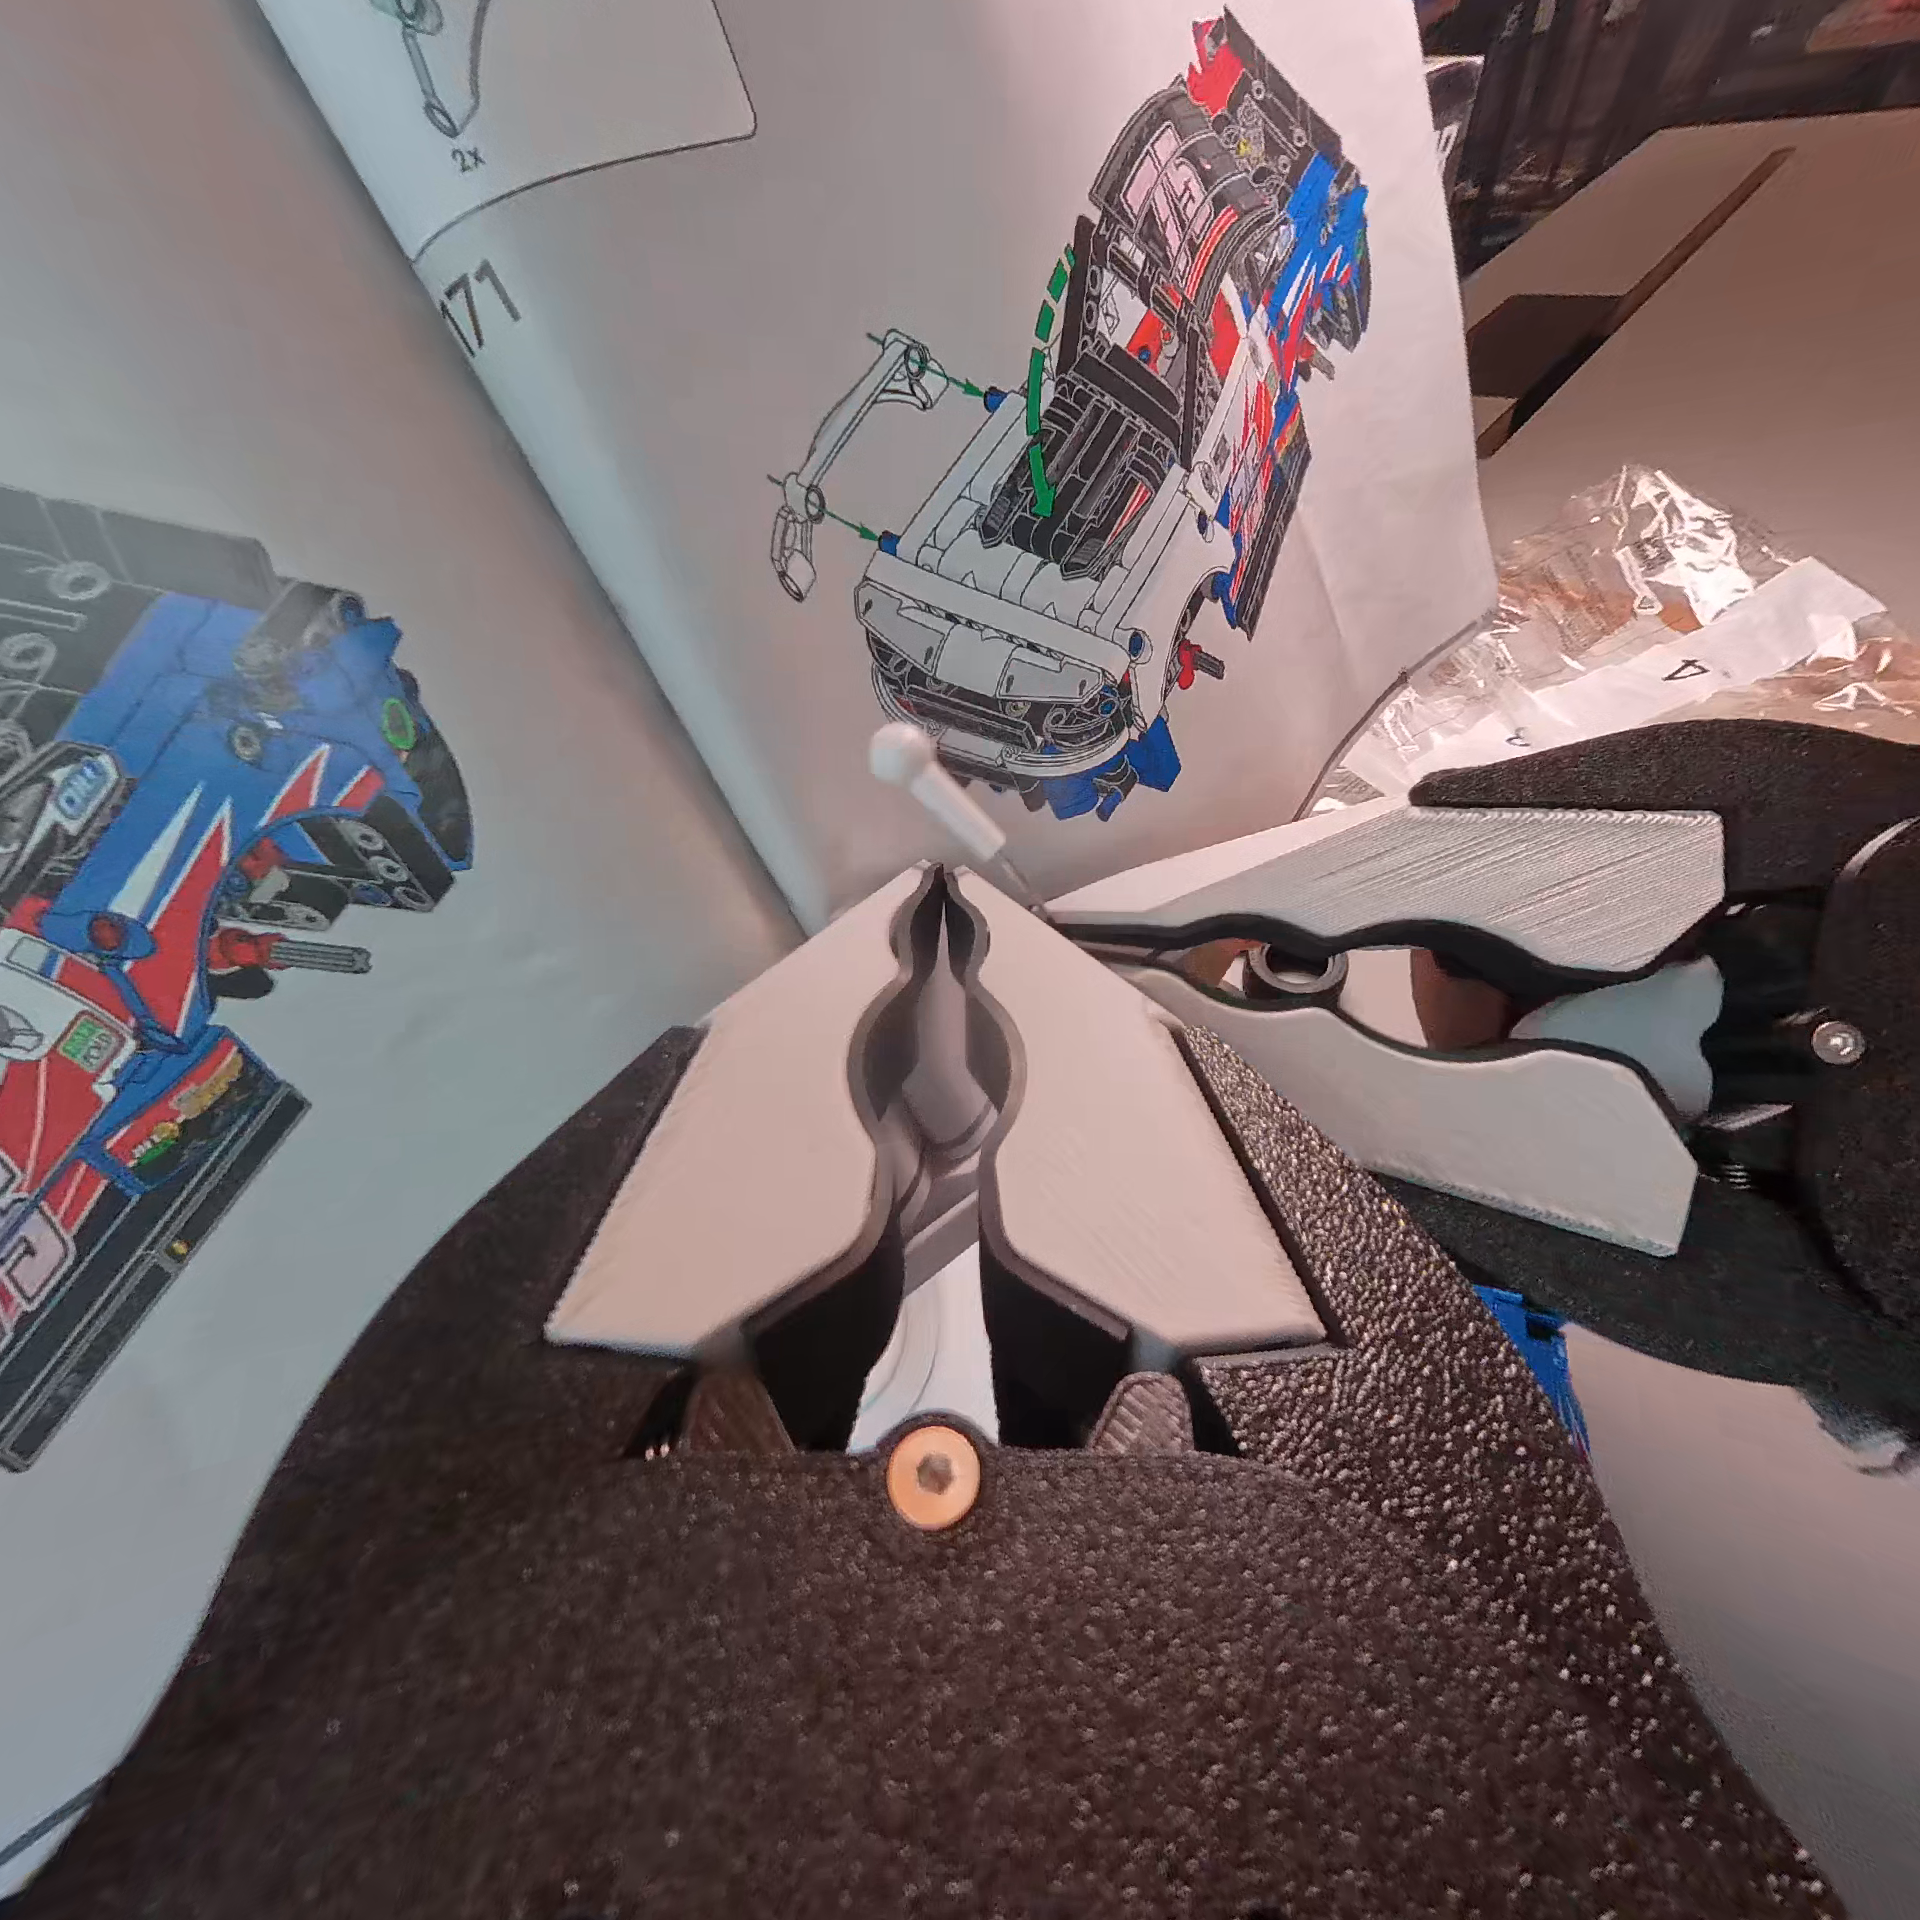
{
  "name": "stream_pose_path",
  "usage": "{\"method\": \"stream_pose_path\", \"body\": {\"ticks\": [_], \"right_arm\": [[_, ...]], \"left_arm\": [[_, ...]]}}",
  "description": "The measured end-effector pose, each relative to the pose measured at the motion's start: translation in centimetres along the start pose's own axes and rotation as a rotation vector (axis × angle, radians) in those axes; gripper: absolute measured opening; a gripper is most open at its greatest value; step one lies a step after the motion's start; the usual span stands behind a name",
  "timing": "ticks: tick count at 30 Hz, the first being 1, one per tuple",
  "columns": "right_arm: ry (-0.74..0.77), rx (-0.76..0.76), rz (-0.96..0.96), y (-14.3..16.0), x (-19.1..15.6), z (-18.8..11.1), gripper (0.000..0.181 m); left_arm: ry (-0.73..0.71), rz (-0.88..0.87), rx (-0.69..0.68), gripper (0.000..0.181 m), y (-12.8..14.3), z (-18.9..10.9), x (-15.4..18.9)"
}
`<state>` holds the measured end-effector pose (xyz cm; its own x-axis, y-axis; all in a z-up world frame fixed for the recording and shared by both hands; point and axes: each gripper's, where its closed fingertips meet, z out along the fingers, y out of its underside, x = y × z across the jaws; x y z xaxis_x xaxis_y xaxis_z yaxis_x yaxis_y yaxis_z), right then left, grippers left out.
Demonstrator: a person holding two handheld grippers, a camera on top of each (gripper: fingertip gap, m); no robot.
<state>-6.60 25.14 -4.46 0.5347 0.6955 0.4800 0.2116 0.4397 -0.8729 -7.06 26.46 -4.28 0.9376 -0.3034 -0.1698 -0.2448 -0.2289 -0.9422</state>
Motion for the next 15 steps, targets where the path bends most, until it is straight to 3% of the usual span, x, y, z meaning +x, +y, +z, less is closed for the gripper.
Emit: {"method": "stream_pose_path", "body": {"ticks": [4, 9, 15], "right_arm": [[-0.040, -0.064, -0.172, 0.1, -0.3, 0.8, 0.001], [-0.047, -0.115, -0.112, 0.5, 0.3, 0.8, 0.002], [-0.023, -0.122, -0.052, 0.7, 0.5, 1.1, 0.002]], "left_arm": [[0.024, -0.028, 0.022, 0.000, 0.0, -0.2, -0.1], [0.013, -0.056, 0.099, 0.007, -0.5, -1.9, -0.2], [-0.066, -0.076, 0.101, 0.013, 1.7, -4.6, -2.3]]}}
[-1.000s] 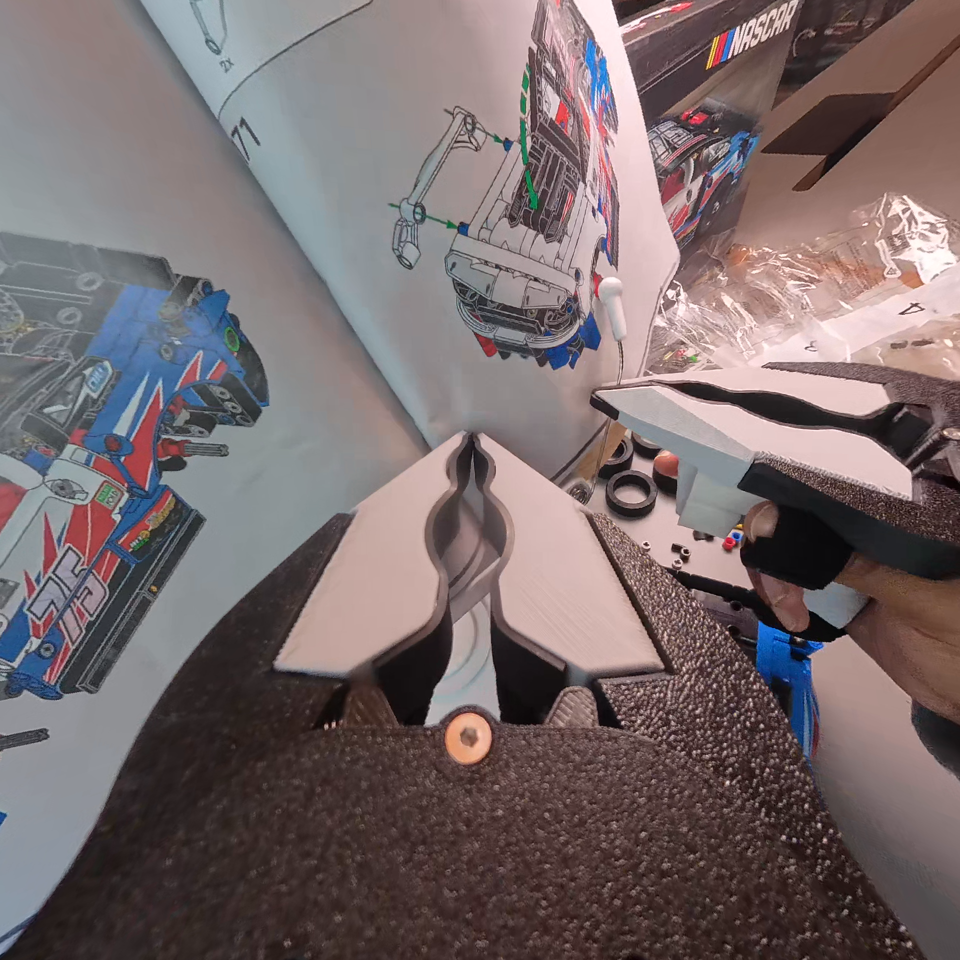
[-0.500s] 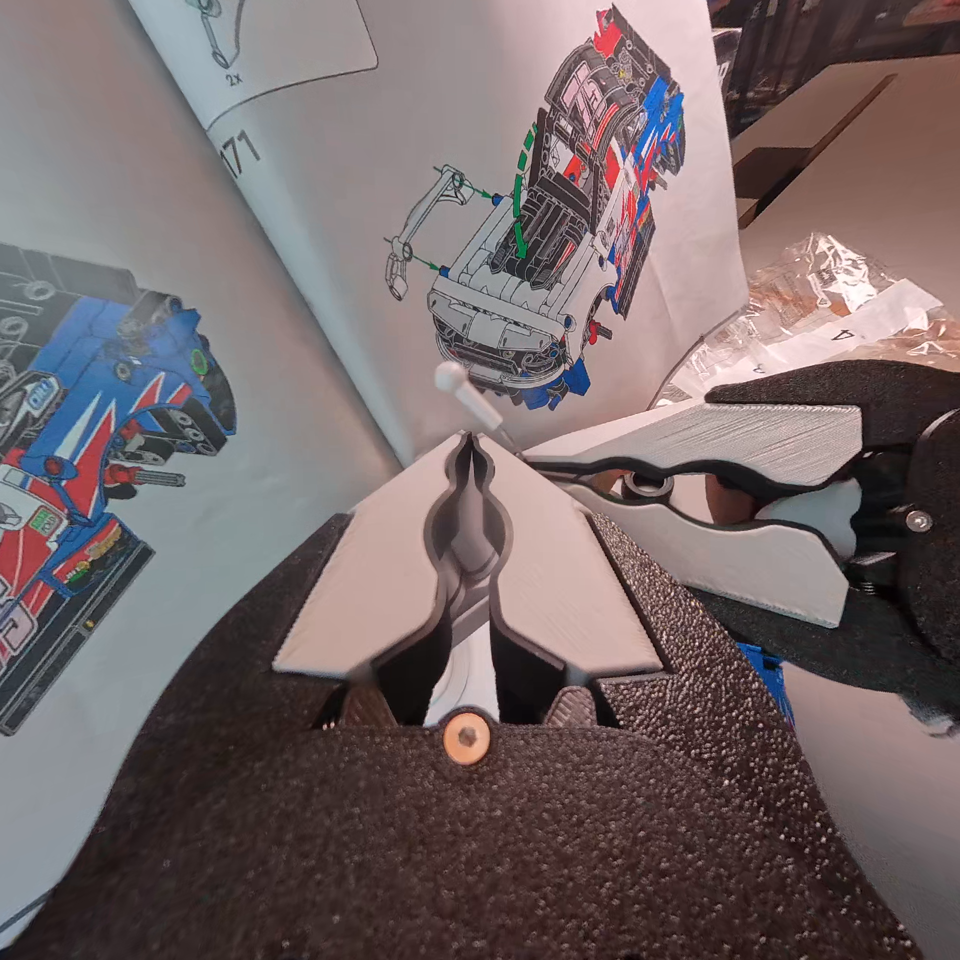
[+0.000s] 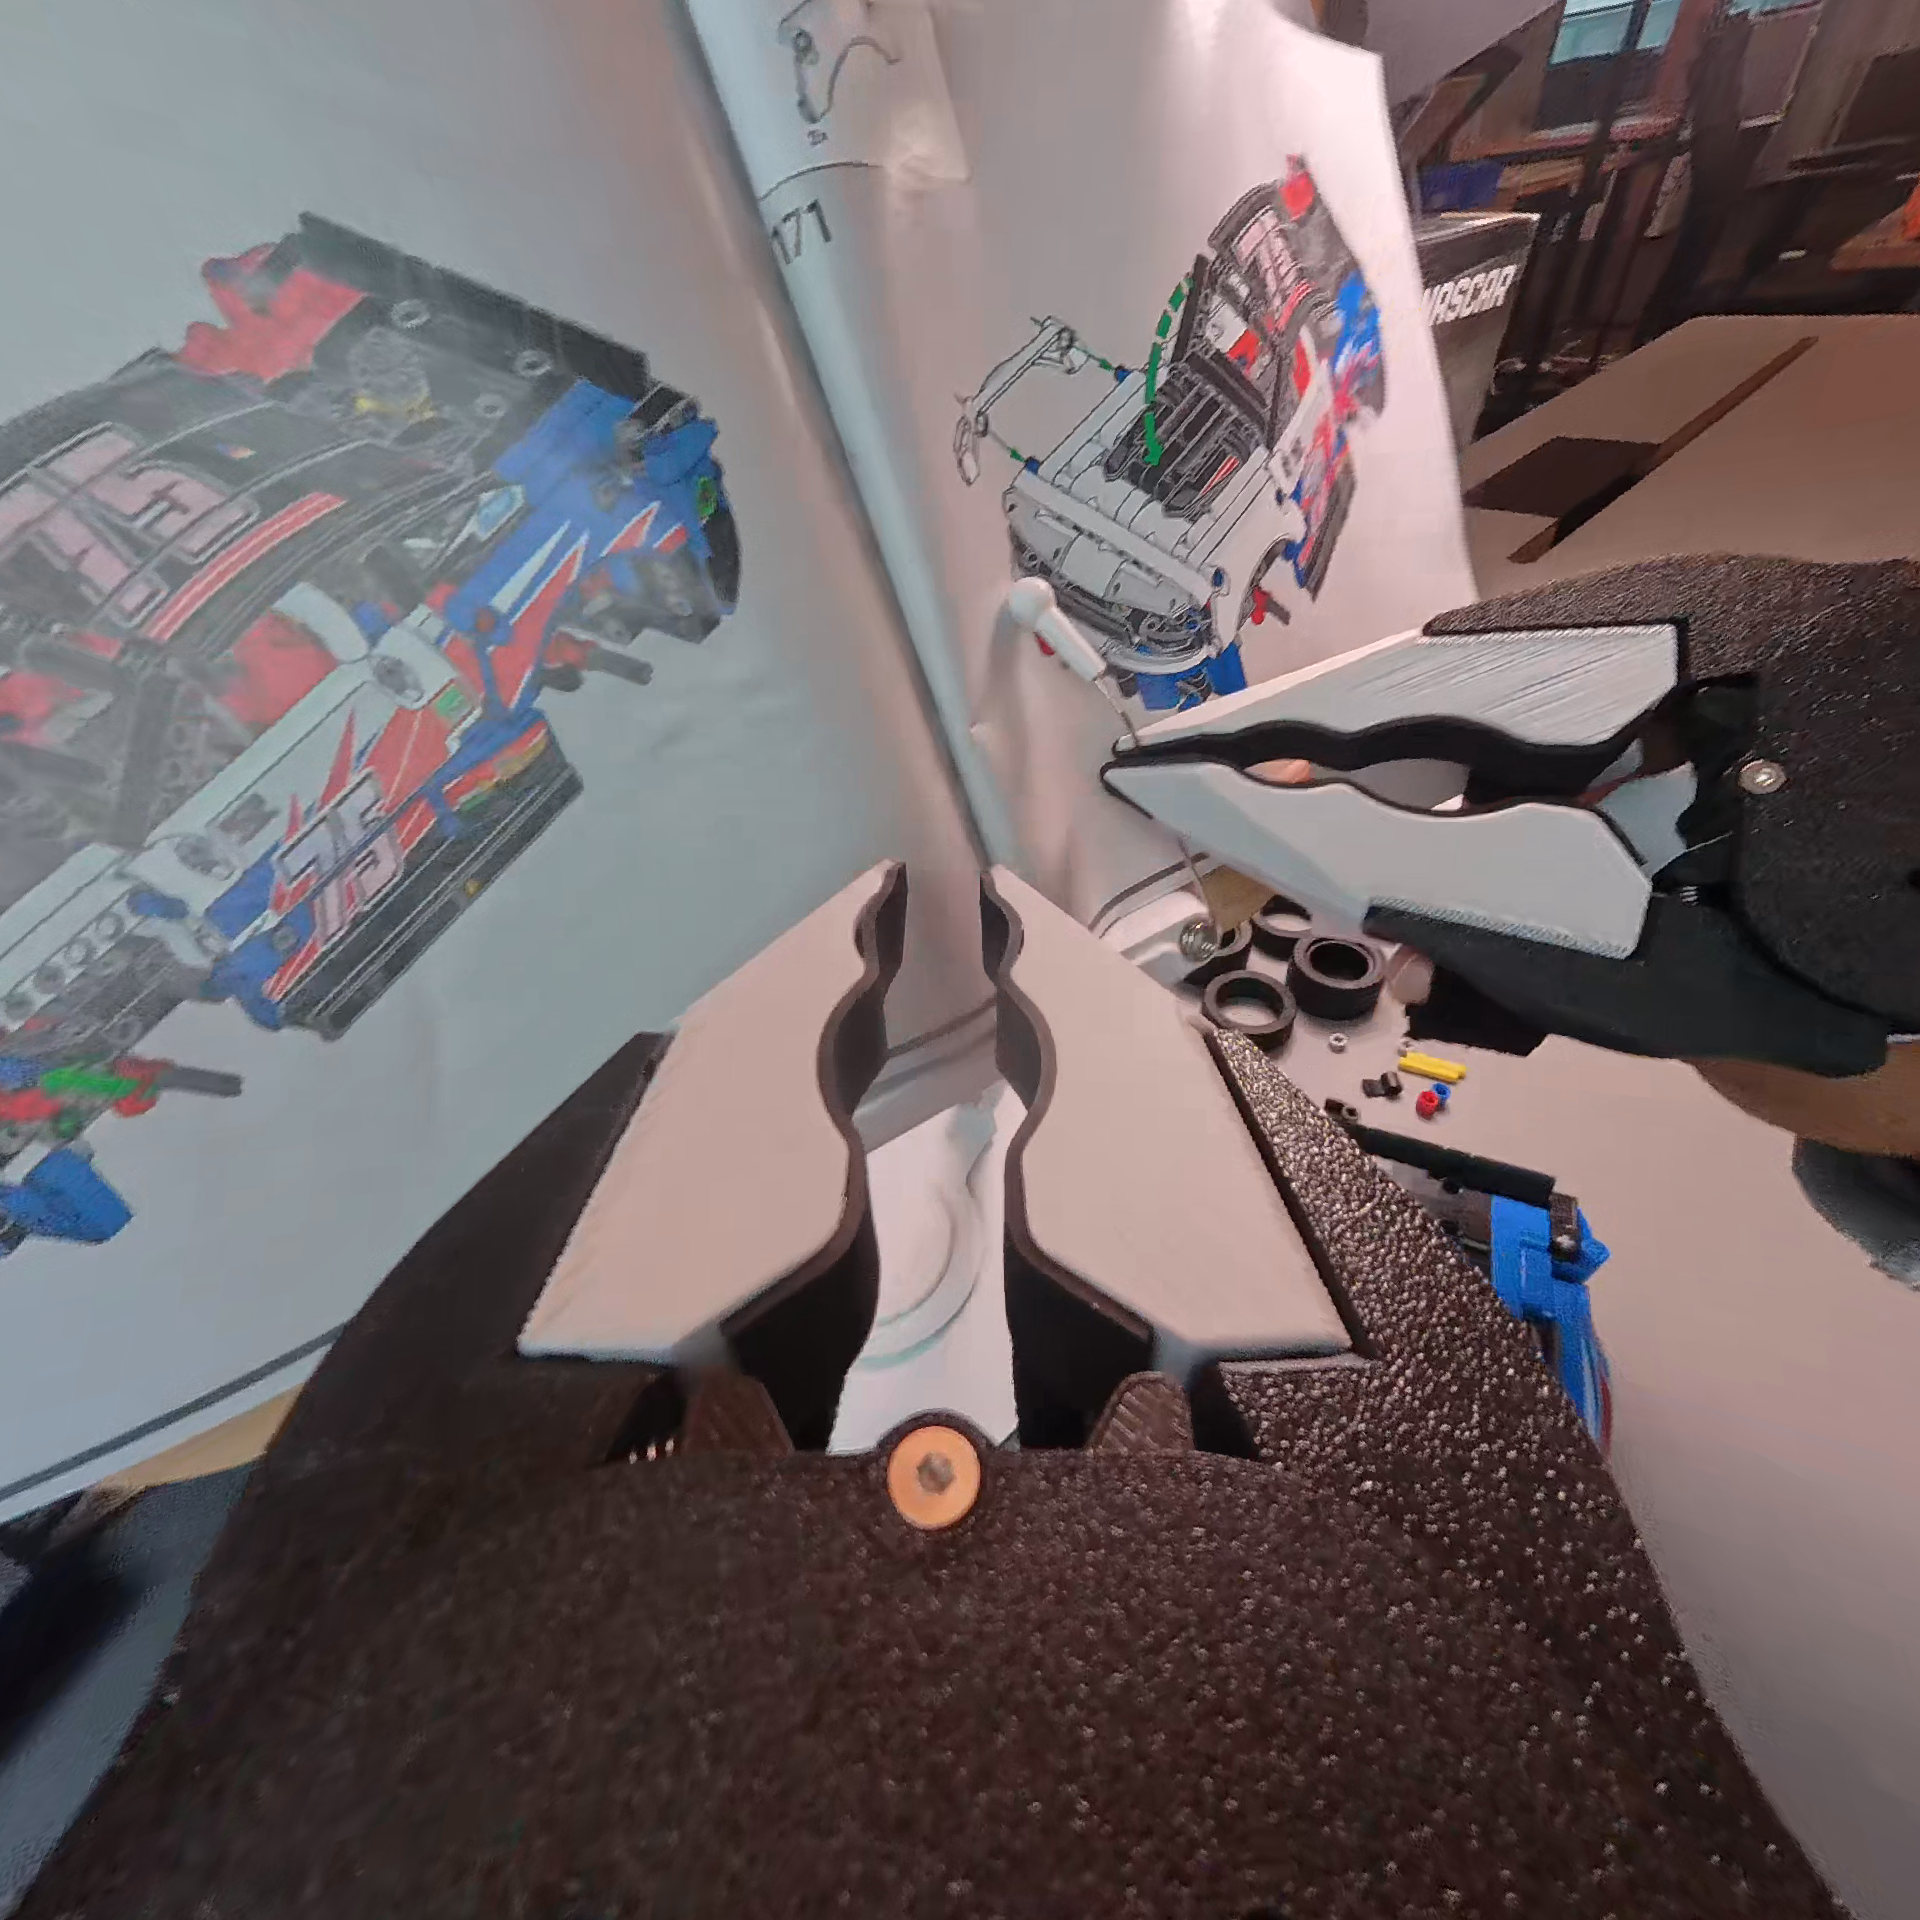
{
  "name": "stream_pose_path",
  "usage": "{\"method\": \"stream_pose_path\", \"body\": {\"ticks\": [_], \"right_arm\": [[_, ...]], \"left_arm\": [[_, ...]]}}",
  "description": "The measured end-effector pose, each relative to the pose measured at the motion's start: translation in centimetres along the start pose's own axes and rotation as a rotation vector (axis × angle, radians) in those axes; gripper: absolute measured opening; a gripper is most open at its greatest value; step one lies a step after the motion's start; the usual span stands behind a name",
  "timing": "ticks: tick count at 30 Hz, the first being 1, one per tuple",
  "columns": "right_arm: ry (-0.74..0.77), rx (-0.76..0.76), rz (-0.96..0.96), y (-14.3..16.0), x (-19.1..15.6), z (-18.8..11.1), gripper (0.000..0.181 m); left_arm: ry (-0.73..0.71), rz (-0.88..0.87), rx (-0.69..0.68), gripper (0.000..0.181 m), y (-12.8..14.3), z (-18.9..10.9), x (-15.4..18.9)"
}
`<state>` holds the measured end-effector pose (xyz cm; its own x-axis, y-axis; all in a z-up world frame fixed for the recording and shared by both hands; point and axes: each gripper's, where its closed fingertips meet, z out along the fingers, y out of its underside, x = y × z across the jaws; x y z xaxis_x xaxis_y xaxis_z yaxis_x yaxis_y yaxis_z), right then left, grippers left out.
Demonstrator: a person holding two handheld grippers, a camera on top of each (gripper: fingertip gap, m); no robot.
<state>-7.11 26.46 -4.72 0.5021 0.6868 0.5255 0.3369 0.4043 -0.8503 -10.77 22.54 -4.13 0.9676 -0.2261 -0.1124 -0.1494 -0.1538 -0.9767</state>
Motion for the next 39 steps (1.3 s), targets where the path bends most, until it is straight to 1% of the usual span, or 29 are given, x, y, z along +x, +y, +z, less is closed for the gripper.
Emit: {"method": "stream_pose_path", "body": {"ticks": [4, 6, 9, 12, 13, 16, 17, 19, 21, 22, 23, 25, 26, 31, 34, 37, 39], "right_arm": [[-0.009, 0.015, 0.021, 0.2, 0.2, -0.1, 0.002], [0.001, 0.012, 0.029, 0.4, 0.6, 0.0, 0.002], [-0.009, 0.007, 0.076, 0.7, 0.9, 0.1, 0.003], [-0.046, 0.002, 0.143, 0.6, 0.8, -0.2, 0.003], [-0.057, 0.006, 0.143, 0.5, 0.6, -0.4, 0.004], [-0.094, 0.045, 0.165, 0.1, 0.1, -1.8, 0.019], [-0.097, 0.061, 0.190, 0.1, 0.2, -2.3, 0.021], [-0.051, 0.058, 0.231, 0.8, 1.3, -3.0, 0.018], [0.013, -0.028, 0.230, 2.7, 2.5, -2.7, 0.015], [0.021, -0.072, 0.210, 3.6, 2.7, -2.4, 0.016], [0.028, -0.081, 0.187, 3.9, 2.7, -2.1, 0.015], [0.076, -0.077, 0.136, 4.0, 3.4, -1.7, 0.004], [0.087, -0.080, 0.124, 4.0, 3.6, -1.5, 0.003], [0.078, -0.081, 0.180, 4.3, 3.9, -0.8, 0.008], [0.030, -0.057, 0.236, 3.6, 3.5, -1.0, 0.017], [0.000, 0.048, 0.295, 1.0, 3.3, -1.7, 0.018], [-0.012, 0.044, 0.300, 0.1, 3.1, -1.4, 0.020]], "left_arm": [[-0.057, -0.008, -0.040, 0.015, 2.2, -1.1, -2.8], [-0.068, -0.020, -0.059, 0.016, 3.2, -1.5, -3.7], [-0.076, -0.014, -0.081, 0.017, 4.5, -2.0, -4.2], [-0.066, 0.010, -0.089, 0.019, 5.2, -2.1, -4.0], [-0.067, 0.021, -0.089, 0.020, 5.3, -2.1, -3.9], [-0.065, 0.044, -0.086, 0.021, 5.4, -2.2, -3.8], [-0.062, 0.044, -0.084, 0.021, 5.4, -2.3, -3.7], [-0.051, 0.035, -0.075, 0.021, 5.3, -2.5, -3.5], [-0.039, 0.020, -0.058, 0.021, 5.1, -2.8, -3.2], [-0.031, 0.011, -0.051, 0.021, 5.0, -3.0, -2.9], [-0.021, 0.002, -0.044, 0.021, 4.9, -3.3, -2.6], [-0.006, -0.007, -0.028, 0.022, 4.8, -3.9, -2.0], [0.001, -0.008, -0.021, 0.022, 4.7, -4.3, -1.7], [0.001, -0.010, 0.011, 0.024, 5.1, -6.7, -1.3], [-0.009, -0.027, 0.016, 0.024, 5.6, -7.6, -1.7], [-0.009, -0.068, 0.027, 0.024, 5.9, -7.9, -2.3], [0.000, -0.100, 0.033, 0.024, 5.9, -7.7, -2.4]]}}
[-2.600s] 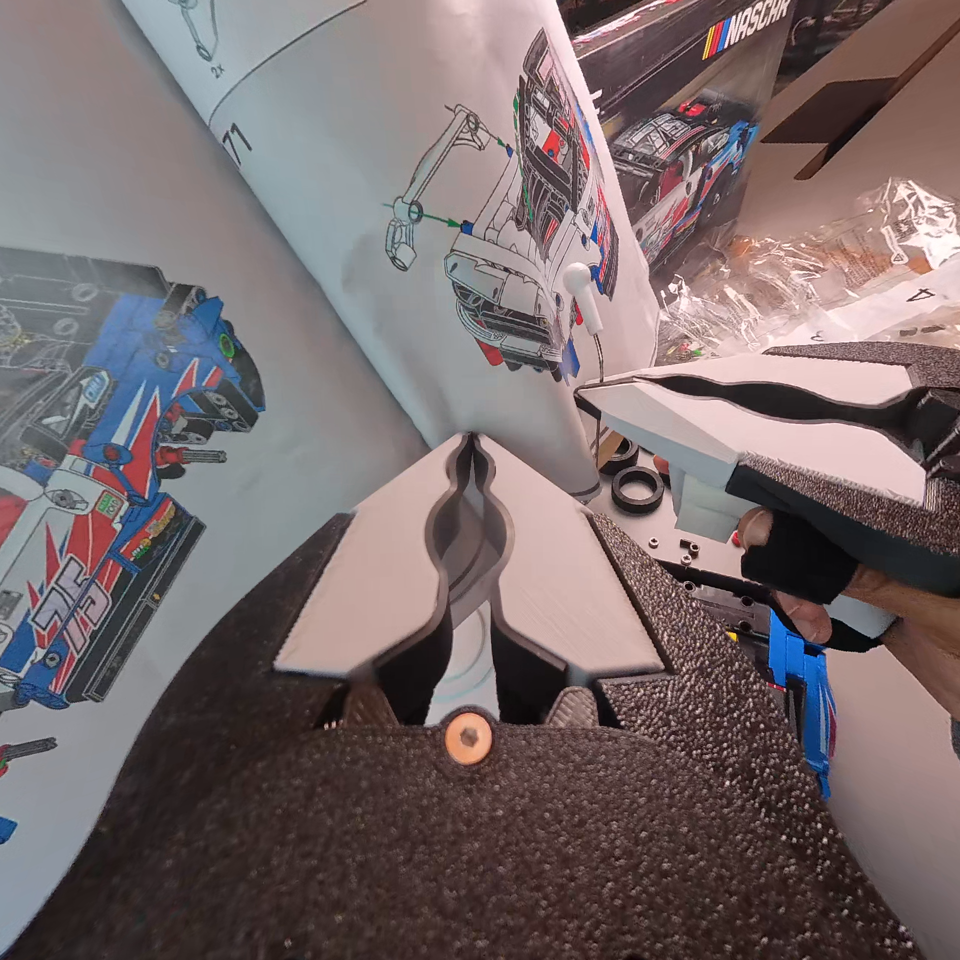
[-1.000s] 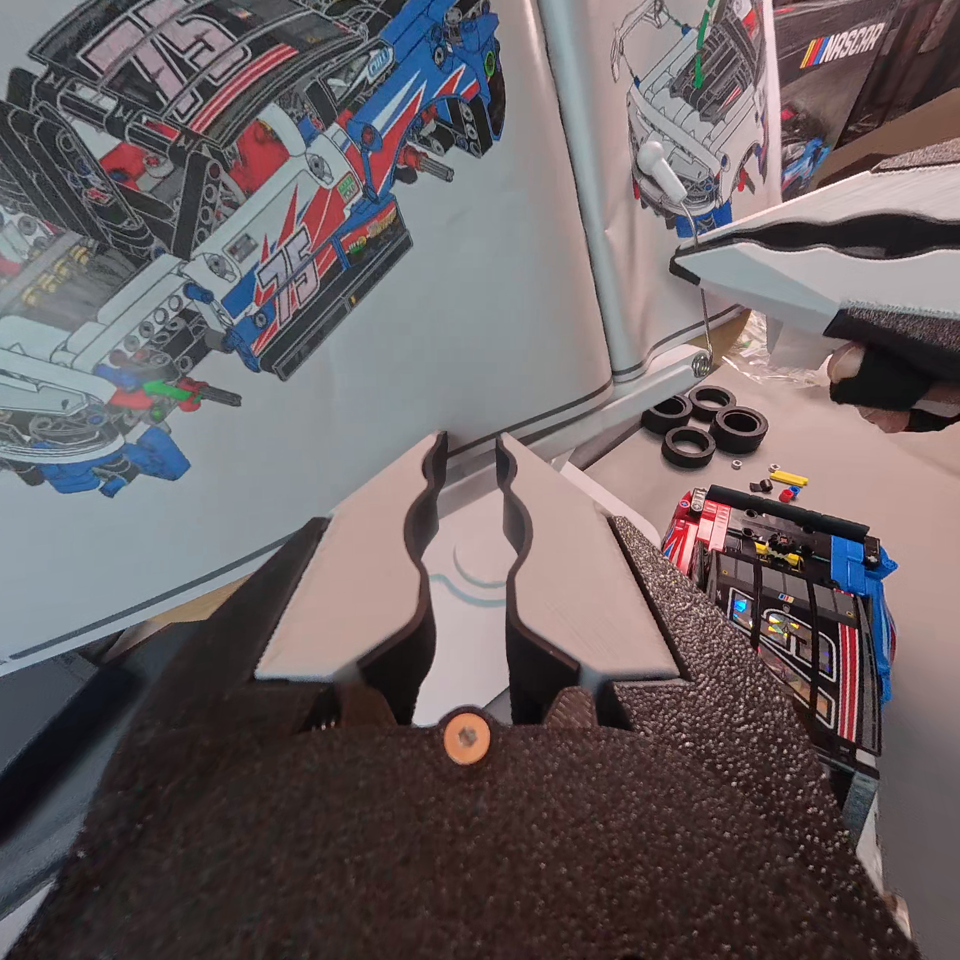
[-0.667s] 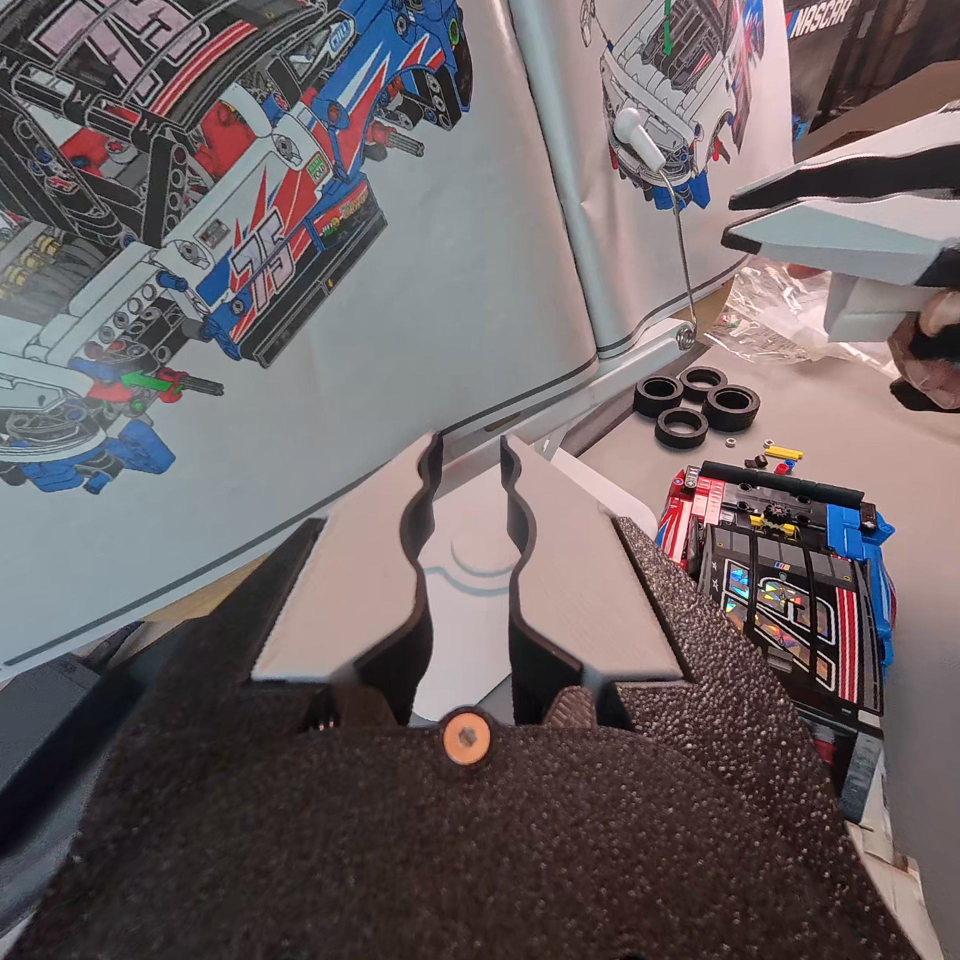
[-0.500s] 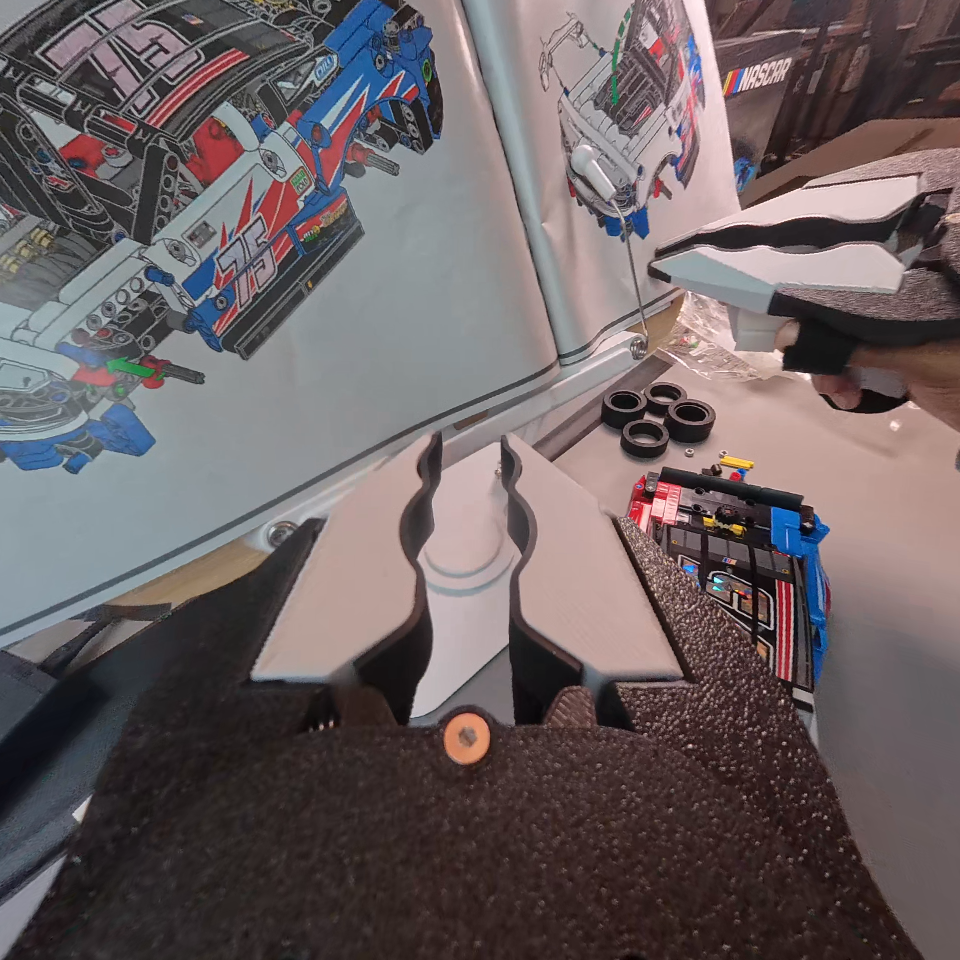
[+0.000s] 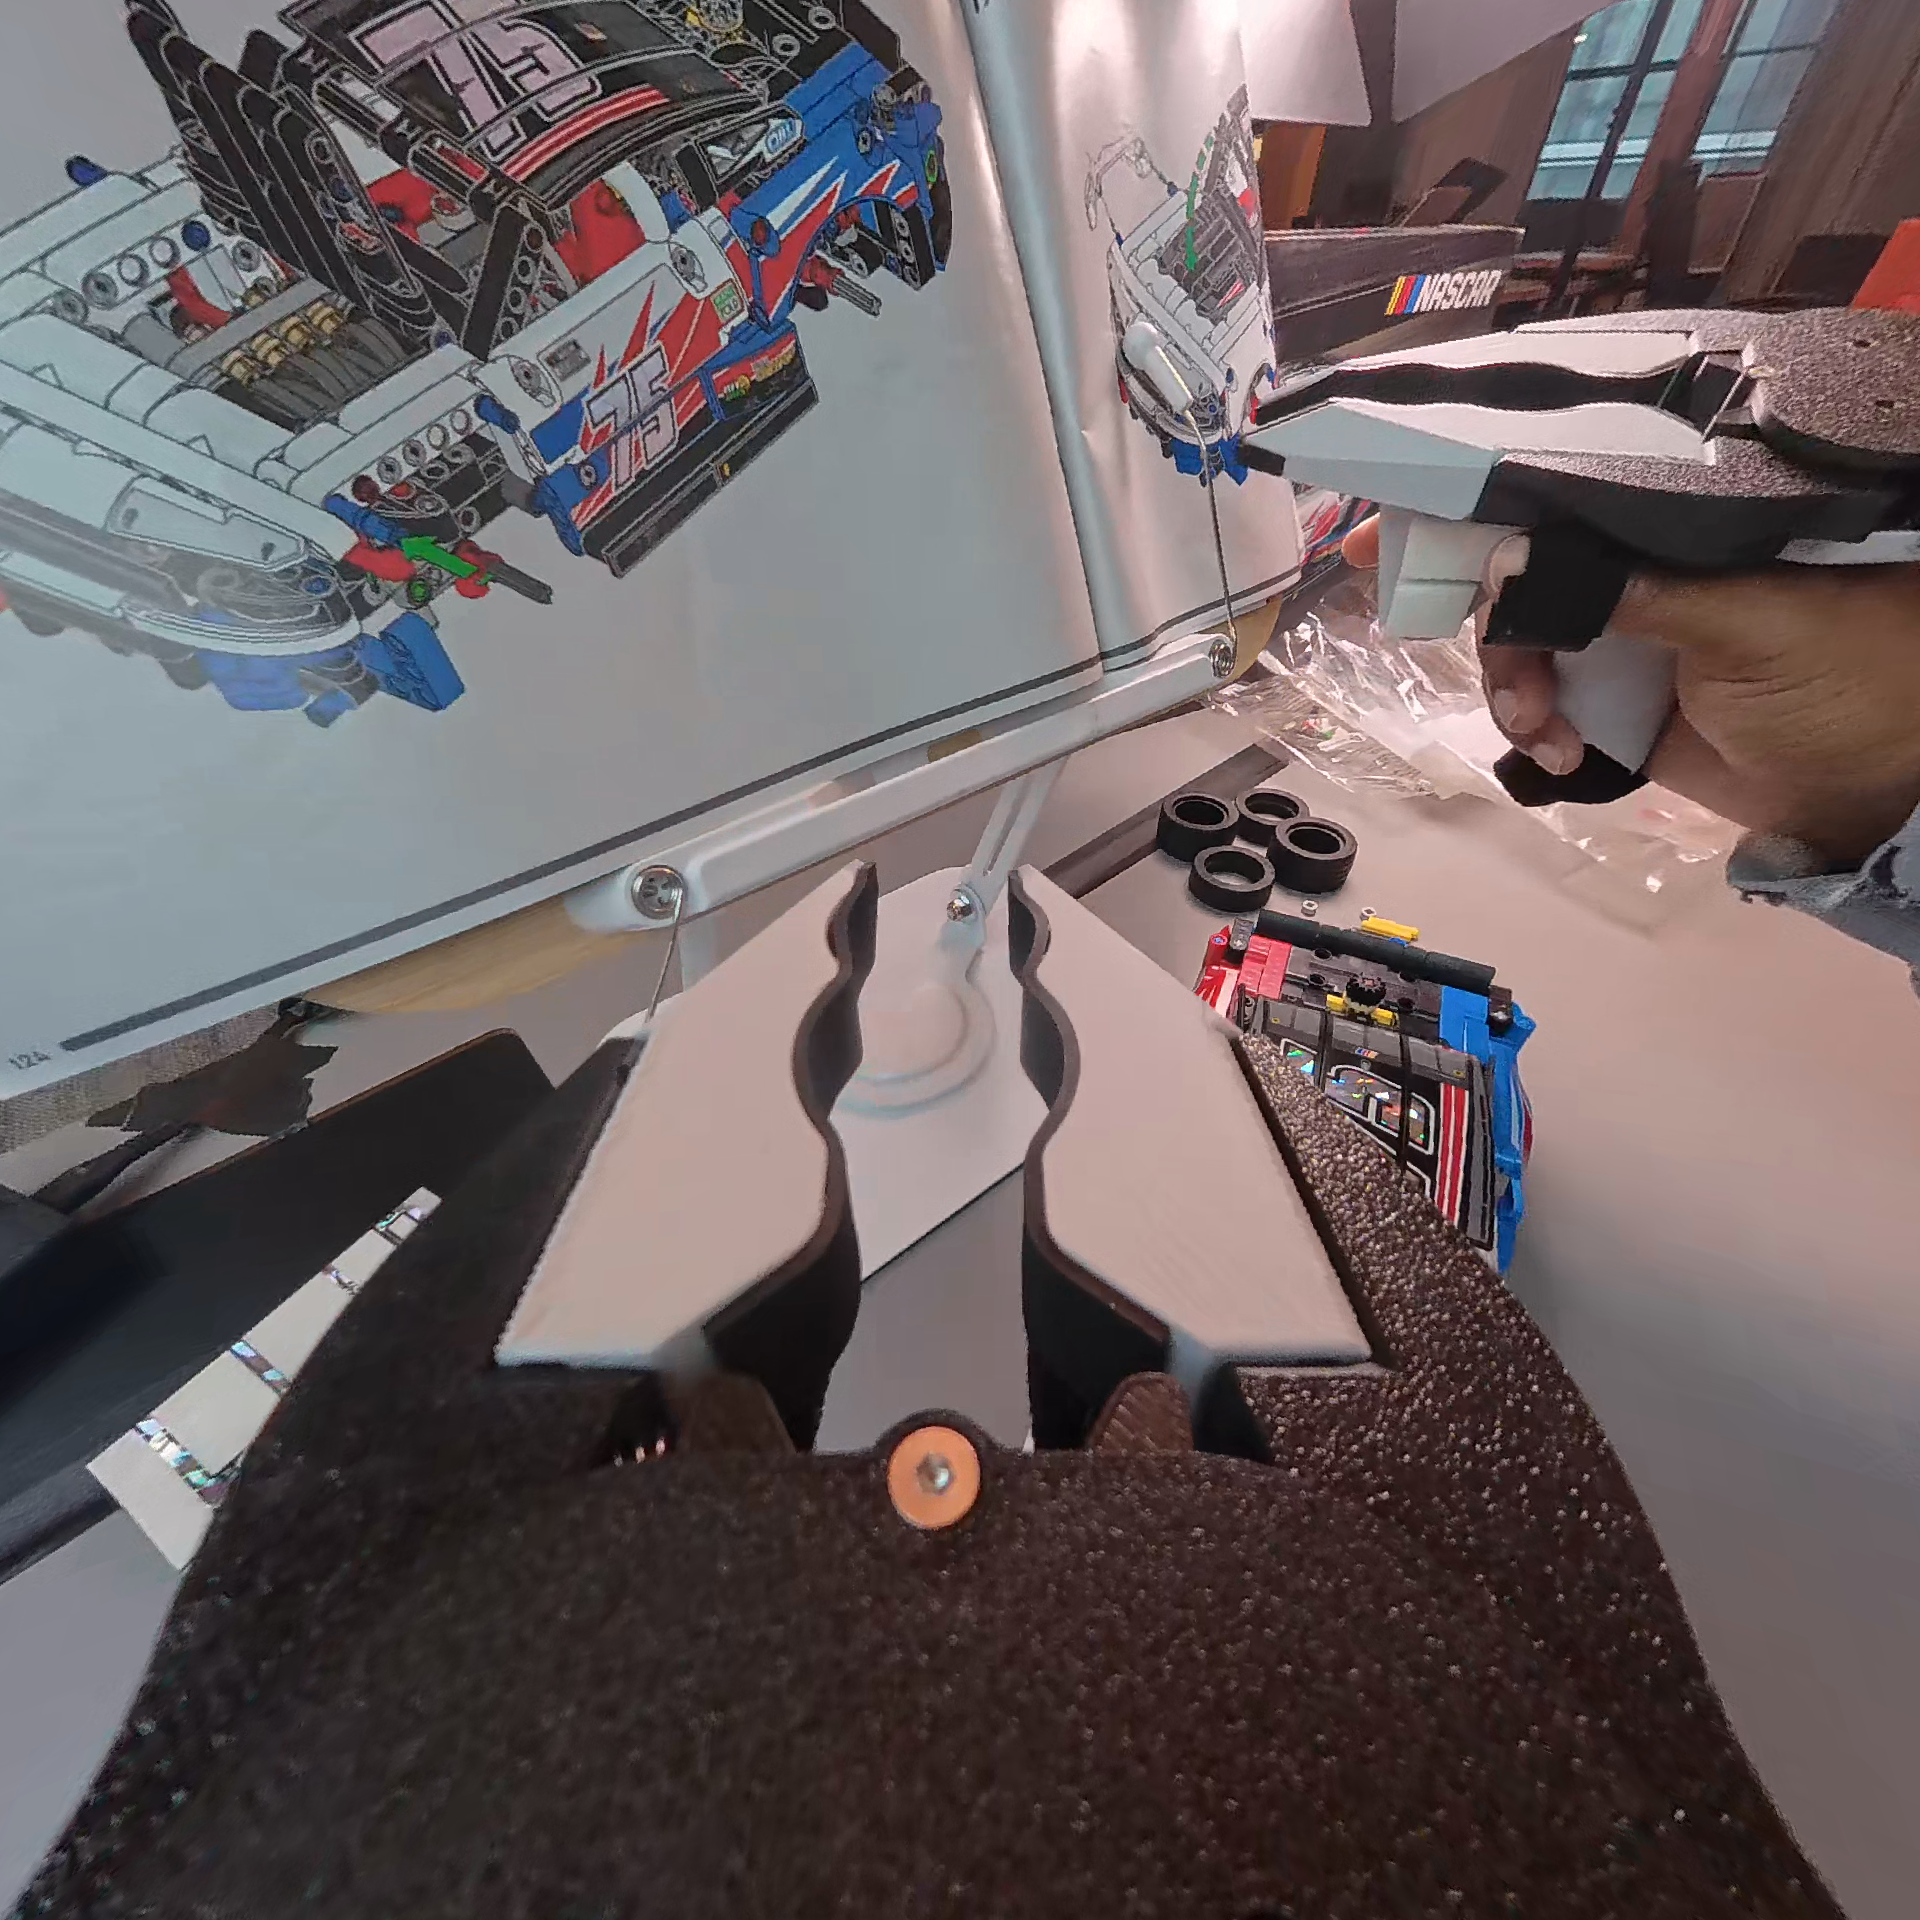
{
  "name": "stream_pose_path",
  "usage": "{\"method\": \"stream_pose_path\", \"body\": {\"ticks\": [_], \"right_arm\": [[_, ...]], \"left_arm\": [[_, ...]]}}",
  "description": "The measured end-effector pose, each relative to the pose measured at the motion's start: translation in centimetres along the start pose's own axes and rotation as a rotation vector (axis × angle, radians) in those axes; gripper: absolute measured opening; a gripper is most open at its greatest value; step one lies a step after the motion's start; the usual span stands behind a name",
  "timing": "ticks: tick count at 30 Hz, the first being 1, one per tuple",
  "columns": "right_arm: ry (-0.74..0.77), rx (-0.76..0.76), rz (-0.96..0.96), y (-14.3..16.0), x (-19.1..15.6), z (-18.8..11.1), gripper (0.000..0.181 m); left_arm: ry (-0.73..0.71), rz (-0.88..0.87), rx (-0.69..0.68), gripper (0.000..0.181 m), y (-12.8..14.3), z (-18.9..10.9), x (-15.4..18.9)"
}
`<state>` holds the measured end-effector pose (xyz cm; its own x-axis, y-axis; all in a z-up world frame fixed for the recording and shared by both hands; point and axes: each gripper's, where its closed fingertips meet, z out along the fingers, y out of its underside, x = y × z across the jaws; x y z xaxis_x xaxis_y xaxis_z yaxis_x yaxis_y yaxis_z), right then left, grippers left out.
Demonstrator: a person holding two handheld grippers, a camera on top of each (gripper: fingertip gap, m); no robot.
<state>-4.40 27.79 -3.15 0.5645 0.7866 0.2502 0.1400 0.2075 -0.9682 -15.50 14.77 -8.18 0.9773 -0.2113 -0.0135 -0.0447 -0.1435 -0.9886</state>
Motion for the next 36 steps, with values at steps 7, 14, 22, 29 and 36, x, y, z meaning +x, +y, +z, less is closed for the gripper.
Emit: {"method": "stream_pose_path", "body": {"ticks": [7, 14, 22, 29, 36], "right_arm": [[0.018, -0.080, -0.087, -0.1, -1.2, 2.3, 0.006], [0.047, 0.026, -0.448, -0.9, -2.6, 1.5, 0.001], [-0.013, -0.009, -0.342, -0.5, -3.4, 2.0, 0.014], [0.051, -0.011, -0.020, 0.9, -0.6, 0.6, 0.036], [0.083, -0.042, -0.074, 1.9, -0.4, 0.5, 0.038]], "left_arm": [[0.033, -0.013, 0.002, 0.024, -0.6, 1.5, 0.8], [0.038, -0.007, -0.003, 0.025, -0.2, 1.7, 0.8], [0.049, -0.002, -0.024, 0.025, 0.7, 1.2, 1.3], [0.044, -0.025, -0.019, 0.025, 1.1, 0.1, 0.9], [0.023, -0.023, 0.006, 0.025, 0.9, -0.2, 0.7]]}}
